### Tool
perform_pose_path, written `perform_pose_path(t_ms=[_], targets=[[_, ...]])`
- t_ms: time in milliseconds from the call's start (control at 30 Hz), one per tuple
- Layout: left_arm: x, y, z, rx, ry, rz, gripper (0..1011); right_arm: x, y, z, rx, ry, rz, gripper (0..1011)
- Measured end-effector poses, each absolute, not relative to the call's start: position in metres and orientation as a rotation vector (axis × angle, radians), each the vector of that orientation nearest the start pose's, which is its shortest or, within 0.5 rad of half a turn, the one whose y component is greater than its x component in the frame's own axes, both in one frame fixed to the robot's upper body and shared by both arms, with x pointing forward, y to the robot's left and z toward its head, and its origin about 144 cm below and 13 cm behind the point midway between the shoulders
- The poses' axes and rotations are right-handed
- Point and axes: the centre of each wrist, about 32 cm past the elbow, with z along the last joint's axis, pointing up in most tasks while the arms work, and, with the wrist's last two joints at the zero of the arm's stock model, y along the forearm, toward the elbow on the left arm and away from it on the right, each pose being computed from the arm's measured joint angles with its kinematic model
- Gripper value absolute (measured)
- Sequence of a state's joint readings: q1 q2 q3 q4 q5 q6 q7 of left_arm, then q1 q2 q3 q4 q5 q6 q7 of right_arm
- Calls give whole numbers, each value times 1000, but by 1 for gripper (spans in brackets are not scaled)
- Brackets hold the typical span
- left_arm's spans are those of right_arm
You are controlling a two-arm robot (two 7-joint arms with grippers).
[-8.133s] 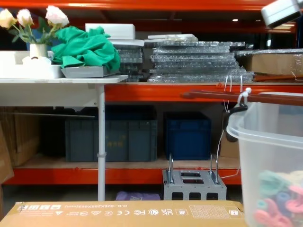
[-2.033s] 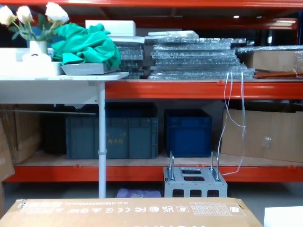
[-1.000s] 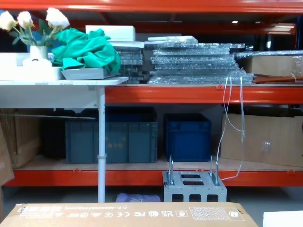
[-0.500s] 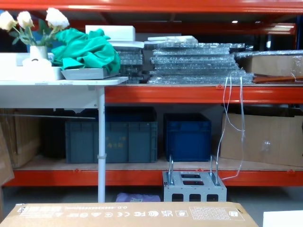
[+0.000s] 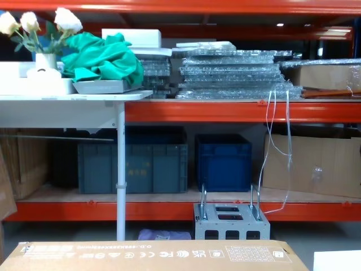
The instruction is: Use one hand to grasp the basket and place it at the designated location.
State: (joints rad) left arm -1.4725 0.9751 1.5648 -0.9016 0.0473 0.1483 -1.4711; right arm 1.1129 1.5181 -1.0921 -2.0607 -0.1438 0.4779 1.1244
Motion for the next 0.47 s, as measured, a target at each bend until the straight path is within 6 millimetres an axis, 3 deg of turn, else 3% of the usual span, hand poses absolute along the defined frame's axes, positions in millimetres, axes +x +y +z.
perform_pose_path(t_ms=[467], targets=[[616,496,1396,1629,165,178,0,435,-366,1445,-1615,-488,-362,1000]])
